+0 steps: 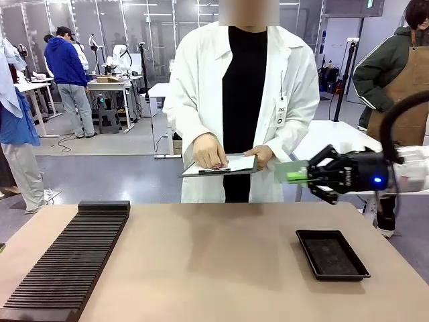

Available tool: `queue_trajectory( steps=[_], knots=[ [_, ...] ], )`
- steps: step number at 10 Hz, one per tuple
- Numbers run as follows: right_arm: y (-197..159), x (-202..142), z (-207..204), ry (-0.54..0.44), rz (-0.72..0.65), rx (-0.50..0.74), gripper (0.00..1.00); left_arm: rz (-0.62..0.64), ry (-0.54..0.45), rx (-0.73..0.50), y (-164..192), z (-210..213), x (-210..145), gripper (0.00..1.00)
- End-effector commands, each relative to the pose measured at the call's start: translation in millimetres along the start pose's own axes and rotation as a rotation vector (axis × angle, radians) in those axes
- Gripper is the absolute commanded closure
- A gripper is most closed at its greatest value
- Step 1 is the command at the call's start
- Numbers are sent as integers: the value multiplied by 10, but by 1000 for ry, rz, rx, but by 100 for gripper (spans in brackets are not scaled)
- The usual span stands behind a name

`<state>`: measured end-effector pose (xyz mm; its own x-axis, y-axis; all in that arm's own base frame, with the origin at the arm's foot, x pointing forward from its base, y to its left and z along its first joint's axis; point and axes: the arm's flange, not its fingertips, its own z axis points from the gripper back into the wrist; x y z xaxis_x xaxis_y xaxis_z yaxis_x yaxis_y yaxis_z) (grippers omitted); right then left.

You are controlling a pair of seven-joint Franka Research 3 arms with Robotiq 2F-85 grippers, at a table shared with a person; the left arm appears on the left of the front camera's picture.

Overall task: Inspect the PCB.
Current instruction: Place the Blank PCB in the ESD tray.

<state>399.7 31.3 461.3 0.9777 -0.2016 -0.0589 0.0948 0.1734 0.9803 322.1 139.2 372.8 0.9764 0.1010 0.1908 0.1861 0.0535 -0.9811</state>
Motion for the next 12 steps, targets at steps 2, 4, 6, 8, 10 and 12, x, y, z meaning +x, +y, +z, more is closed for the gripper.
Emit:
queue_trajectory(
  steps=[2,4,6,8,10,12],
  knots=[
    [-131,102,397,-16,88,-92,97,9,8,7,-47,4,-23,0],
    [-349,226,571,-35,99,-166,97,9,8,7,-47,4,-23,0],
    [-564,369,615,-43,103,-182,97,9,8,7,-47,4,-23,0],
    [-863,477,642,-46,102,-246,97,9,8,7,-47,4,-23,0],
    [-1159,537,629,-44,89,-328,97,9,8,7,-47,4,-23,0],
    [-1433,630,579,-20,67,-347,97,9,8,7,-47,4,-23,0]
  ],
)
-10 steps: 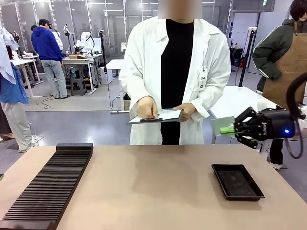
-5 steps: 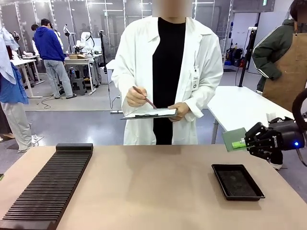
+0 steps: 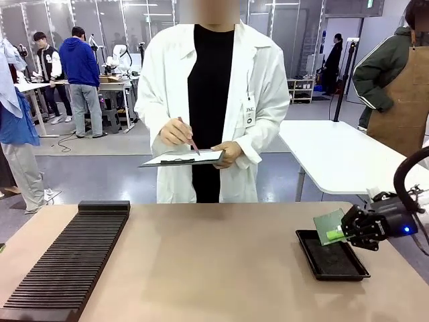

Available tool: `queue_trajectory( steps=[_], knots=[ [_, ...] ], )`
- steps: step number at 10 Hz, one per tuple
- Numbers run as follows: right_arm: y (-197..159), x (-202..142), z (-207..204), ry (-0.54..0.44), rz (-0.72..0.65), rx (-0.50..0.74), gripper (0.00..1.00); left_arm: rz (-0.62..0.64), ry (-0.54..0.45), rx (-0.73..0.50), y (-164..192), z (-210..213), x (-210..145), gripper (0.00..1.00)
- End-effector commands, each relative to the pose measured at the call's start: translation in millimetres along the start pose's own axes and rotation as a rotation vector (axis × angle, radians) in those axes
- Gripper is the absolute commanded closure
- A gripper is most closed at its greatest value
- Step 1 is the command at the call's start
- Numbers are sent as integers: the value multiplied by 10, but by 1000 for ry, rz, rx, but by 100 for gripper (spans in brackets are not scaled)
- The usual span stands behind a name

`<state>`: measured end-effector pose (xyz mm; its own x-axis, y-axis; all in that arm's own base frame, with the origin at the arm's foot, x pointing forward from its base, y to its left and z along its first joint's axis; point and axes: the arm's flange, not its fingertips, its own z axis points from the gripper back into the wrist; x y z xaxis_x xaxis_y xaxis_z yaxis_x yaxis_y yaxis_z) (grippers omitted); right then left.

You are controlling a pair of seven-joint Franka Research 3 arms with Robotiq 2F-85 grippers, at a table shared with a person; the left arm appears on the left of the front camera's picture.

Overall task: Inspect the PCB.
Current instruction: Place the Blank PCB in the ESD tray.

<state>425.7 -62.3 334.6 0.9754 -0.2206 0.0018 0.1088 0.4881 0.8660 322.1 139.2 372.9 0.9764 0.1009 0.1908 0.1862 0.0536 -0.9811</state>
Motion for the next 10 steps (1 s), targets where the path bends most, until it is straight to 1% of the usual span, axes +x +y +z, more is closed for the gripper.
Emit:
queue_trajectory(
  steps=[1,4,8,9,10],
  knots=[
    [-141,166,-112,25,15,-32,97,9,8,7,-47,4,-24,0],
    [-342,192,-326,2,24,-125,97,9,8,7,-47,4,-24,0],
    [-346,186,-408,-27,40,-188,97,9,8,7,-47,4,-24,0],
    [-322,172,-422,-18,47,-197,85,9,8,7,-47,4,-24,0],
    [-304,169,-430,-28,55,-215,78,9,8,7,-47,4,-24,0]
  ],
)
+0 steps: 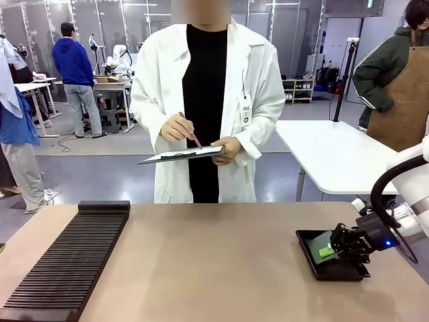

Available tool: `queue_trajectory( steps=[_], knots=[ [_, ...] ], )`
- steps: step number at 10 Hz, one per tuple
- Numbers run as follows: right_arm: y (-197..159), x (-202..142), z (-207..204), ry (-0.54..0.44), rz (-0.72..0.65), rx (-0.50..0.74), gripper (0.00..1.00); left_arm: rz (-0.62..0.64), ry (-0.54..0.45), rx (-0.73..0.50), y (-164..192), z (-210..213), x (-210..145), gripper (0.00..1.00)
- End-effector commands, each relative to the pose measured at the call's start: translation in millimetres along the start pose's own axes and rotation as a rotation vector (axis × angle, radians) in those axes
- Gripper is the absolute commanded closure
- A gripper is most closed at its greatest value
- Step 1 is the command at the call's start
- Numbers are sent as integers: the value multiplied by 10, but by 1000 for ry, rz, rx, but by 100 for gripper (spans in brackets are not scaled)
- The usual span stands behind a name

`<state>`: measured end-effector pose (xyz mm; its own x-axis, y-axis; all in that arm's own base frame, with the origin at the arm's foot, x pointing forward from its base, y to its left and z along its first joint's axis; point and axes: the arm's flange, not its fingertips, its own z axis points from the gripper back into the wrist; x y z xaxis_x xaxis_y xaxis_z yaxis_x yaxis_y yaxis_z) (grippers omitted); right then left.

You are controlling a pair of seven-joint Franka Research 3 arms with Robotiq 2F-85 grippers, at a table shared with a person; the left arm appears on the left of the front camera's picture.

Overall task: Inspect the PCB.
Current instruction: Place the Blank PCB in the ESD tray.

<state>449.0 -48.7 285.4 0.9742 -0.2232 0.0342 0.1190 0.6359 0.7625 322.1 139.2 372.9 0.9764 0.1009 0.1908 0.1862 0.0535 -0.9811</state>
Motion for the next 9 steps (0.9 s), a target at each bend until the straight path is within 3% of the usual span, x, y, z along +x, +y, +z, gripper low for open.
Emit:
queue_trajectory(
  steps=[1,2,5,6,9],
  knots=[
    [60,-28,-19,-16,29,-41,62,9,8,7,-47,4,-24,0],
    [96,-34,-16,-26,33,-50,51,9,8,7,-47,4,-24,0],
    [257,-113,60,-39,33,-66,8,9,8,7,-47,4,-24,0],
    [318,-144,93,-47,50,-100,0,9,8,7,-47,4,-24,0],
    [442,-174,190,-136,133,-205,0,9,8,7,-47,4,-24,0]
  ],
)
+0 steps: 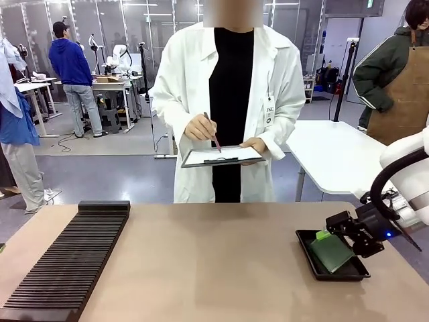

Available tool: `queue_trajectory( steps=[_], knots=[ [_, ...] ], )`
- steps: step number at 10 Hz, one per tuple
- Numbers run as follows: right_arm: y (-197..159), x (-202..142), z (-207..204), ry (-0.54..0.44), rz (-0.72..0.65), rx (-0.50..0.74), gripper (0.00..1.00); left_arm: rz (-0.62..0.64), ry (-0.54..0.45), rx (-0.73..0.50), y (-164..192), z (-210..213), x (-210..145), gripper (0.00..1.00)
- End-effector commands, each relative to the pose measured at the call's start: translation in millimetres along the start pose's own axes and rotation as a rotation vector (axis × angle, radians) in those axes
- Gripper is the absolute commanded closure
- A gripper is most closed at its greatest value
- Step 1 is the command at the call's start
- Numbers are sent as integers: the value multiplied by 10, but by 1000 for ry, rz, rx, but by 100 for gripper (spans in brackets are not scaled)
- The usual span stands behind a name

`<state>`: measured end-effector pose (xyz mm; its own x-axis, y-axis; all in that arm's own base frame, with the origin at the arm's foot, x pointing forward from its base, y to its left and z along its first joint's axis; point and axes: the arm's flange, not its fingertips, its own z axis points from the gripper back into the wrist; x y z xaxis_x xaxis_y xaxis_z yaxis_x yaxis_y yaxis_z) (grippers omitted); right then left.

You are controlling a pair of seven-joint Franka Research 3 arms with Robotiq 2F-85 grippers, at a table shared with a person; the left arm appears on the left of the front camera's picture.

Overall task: Inspect the PCB.
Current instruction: Place the Blank PCB in the ESD tray.

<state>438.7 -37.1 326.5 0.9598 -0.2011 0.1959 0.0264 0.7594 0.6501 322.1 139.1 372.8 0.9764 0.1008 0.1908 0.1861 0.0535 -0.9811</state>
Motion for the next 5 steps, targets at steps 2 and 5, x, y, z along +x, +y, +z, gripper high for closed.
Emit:
queue_trajectory(
  steps=[2,5],
  knots=[
    [172,-23,128,-72,-2,-63,0,9,8,7,-47,4,-24,0],
    [309,20,302,-108,22,-82,0,9,8,7,-47,4,-24,0]
  ],
)
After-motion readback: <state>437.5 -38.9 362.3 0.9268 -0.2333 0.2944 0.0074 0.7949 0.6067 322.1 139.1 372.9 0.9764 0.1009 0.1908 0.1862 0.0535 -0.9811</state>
